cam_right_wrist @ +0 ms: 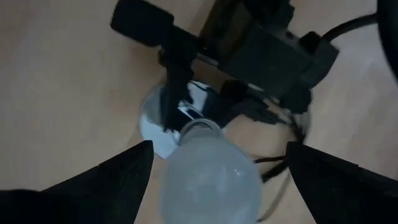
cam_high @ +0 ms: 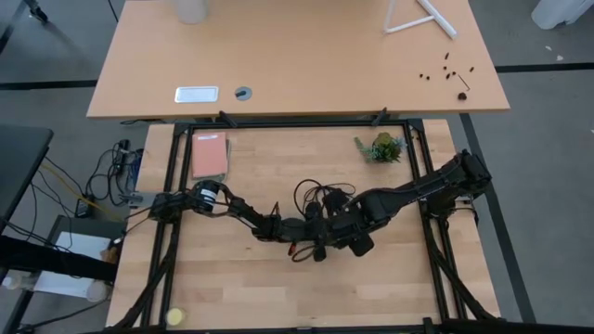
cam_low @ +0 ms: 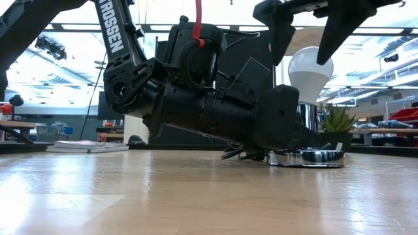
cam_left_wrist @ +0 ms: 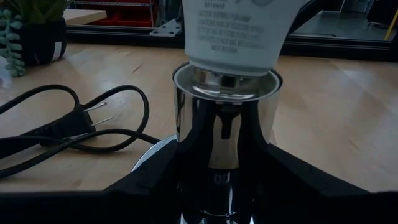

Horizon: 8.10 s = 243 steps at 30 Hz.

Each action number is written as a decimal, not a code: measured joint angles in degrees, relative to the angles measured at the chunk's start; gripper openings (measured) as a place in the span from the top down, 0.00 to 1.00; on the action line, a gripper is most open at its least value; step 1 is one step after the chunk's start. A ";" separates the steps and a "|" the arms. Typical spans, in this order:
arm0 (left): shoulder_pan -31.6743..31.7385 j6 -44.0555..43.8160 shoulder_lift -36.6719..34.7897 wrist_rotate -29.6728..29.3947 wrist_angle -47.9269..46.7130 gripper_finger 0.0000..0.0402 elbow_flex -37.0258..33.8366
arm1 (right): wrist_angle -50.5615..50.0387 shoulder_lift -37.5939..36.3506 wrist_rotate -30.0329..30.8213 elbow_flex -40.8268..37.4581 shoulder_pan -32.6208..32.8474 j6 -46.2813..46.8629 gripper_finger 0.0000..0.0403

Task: Screw lightbulb
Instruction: Insert the white lightbulb into the silver lamp

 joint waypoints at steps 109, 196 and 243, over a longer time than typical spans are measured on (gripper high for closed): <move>-0.04 1.07 0.15 1.84 -1.03 0.51 0.79 | -3.10 3.57 -13.60 0.78 -7.91 0.69 0.37; -0.17 1.31 0.11 3.50 -1.94 0.51 0.76 | 7.70 4.35 -10.60 -6.62 -3.97 53.95 0.34; -0.11 1.09 0.07 2.45 -2.47 0.51 0.81 | 4.15 1.43 -11.26 -6.85 -3.95 55.30 0.03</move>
